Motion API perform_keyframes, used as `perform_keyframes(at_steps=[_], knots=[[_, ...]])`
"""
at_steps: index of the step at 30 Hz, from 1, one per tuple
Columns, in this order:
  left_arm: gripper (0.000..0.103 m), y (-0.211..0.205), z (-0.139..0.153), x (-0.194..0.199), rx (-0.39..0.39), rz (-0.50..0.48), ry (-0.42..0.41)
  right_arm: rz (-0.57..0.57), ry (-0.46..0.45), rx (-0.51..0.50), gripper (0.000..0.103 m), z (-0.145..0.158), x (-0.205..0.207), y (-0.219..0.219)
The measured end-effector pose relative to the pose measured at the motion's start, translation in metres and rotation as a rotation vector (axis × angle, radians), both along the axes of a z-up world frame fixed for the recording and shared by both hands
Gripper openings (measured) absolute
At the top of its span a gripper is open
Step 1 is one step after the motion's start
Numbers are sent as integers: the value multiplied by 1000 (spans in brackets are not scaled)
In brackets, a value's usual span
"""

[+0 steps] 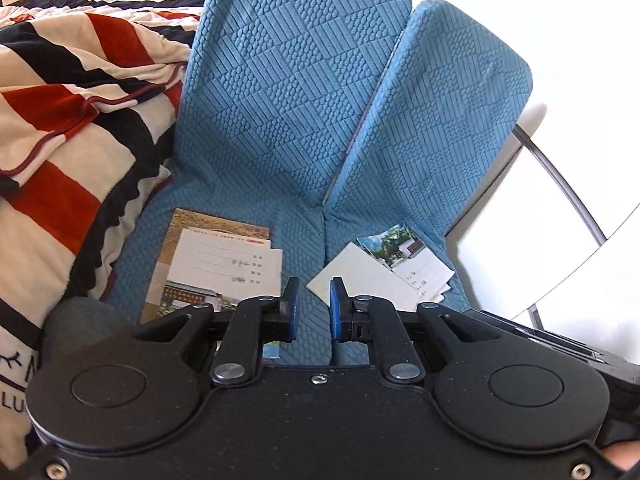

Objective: Organize objects
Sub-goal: 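Withdraw both tools up from the stack and open them wide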

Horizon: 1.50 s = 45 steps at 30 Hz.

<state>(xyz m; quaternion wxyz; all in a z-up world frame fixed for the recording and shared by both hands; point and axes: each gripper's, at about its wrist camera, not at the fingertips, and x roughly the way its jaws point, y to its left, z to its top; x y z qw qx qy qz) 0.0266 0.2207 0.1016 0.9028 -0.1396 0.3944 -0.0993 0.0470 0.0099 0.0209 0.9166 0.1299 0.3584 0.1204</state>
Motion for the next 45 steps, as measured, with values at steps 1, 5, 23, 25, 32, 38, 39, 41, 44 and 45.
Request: perform_keyframes(at_steps=[1,5,23,25,32,38,39,41,44,45], knots=[[13,-2,0,-2,-3,-1,-4,-3,-3,-4,23,1,-2,-2],[18,-10,6,-8,-10,-21,-34,-20,-19,-17,23,0,-11,-13],[50,-48,-6,-34,21,-121,-79,-90,-83,-66,23,-18,-48,-33],[53,-49,-6,-36,19,-126,-77,-104,-78,-63,23,-18,-52,-35],[90,-49,-2,-42,8,-108,-110,-165,-63,-75,25,-21,-58,-39],[99,-52,-8,-34,31,-108,-112,-215,-41,-71,35,-32,-55,-38],[100,-53,-10,-32,35,-110,-116,-223,-42,-67,40,-34,-53,-40],[101,-54,-14,-28,40,-111,-121,-243,-47,-58,66,-39,-51,-43],[101,-56,-25,-17,38,-117,-113,-269,-48,-53,82,-49,-45,-47],[101,-56,-30,-13,32,-116,-106,-272,-36,-58,82,-52,-42,-48]])
